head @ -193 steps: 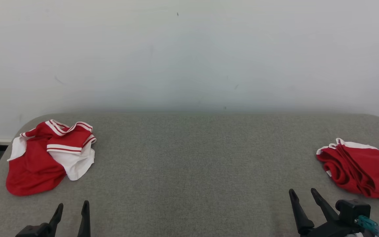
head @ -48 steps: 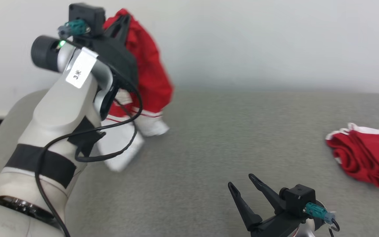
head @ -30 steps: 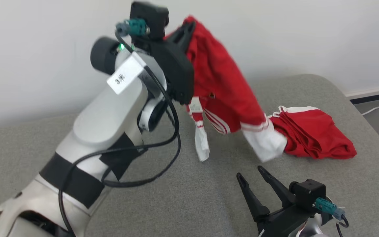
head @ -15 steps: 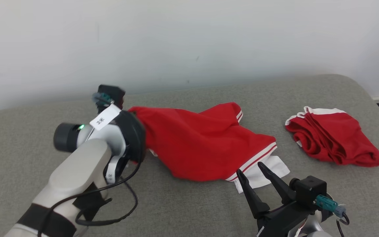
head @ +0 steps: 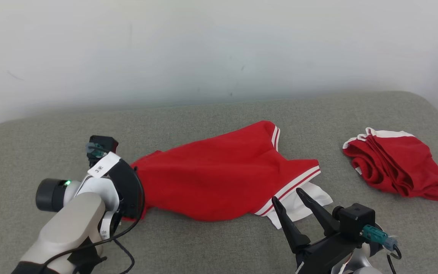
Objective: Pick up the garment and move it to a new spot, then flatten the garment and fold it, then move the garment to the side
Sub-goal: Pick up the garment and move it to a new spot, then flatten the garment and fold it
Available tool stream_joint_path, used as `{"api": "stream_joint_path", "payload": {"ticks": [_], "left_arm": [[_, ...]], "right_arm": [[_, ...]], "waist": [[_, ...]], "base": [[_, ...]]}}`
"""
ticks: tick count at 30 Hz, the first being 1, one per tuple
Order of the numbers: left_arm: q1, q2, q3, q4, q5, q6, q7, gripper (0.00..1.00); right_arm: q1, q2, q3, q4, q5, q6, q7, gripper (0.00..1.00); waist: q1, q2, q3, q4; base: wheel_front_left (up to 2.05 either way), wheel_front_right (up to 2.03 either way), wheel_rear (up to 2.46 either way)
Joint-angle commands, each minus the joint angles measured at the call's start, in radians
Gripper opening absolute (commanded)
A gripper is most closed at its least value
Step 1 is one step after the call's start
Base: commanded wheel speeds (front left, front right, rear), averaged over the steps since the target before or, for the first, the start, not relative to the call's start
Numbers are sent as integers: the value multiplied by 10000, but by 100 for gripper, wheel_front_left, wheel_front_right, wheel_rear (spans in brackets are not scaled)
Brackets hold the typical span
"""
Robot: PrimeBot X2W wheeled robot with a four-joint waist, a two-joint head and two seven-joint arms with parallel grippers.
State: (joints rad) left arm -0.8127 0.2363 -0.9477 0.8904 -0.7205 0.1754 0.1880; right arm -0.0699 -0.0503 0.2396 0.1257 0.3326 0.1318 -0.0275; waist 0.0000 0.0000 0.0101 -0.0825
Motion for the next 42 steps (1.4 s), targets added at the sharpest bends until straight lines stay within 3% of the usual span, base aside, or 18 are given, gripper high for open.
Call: {"api": "stream_joint_path", "payload": {"ticks": [1,16,33,42], "left_arm": [[203,111,31,85,-114,-43,-94,100],[1243,881,298,-214,-649,-13,-15,100],[3184,572,1073,-1898,-1959,343,-606,100],[3157,349,1183,-2019,-2118,172,-978,100]], "right_arm": [[-33,-11,-30,6,53,-23,-60,100],[235,-10,-160,2,96,-24,-126,100],[304,-10,-107,-58,-31,-24,-9,100],[266,-10,-31,-101,-76,-24,49,100]], "waist": [[0,0,-31,46],[0,0,-113,389],[0,0,-146,244],[0,0,-102,176]], "base": [[0,0,0],[0,0,0],[0,0,0],[0,0,0]]}}
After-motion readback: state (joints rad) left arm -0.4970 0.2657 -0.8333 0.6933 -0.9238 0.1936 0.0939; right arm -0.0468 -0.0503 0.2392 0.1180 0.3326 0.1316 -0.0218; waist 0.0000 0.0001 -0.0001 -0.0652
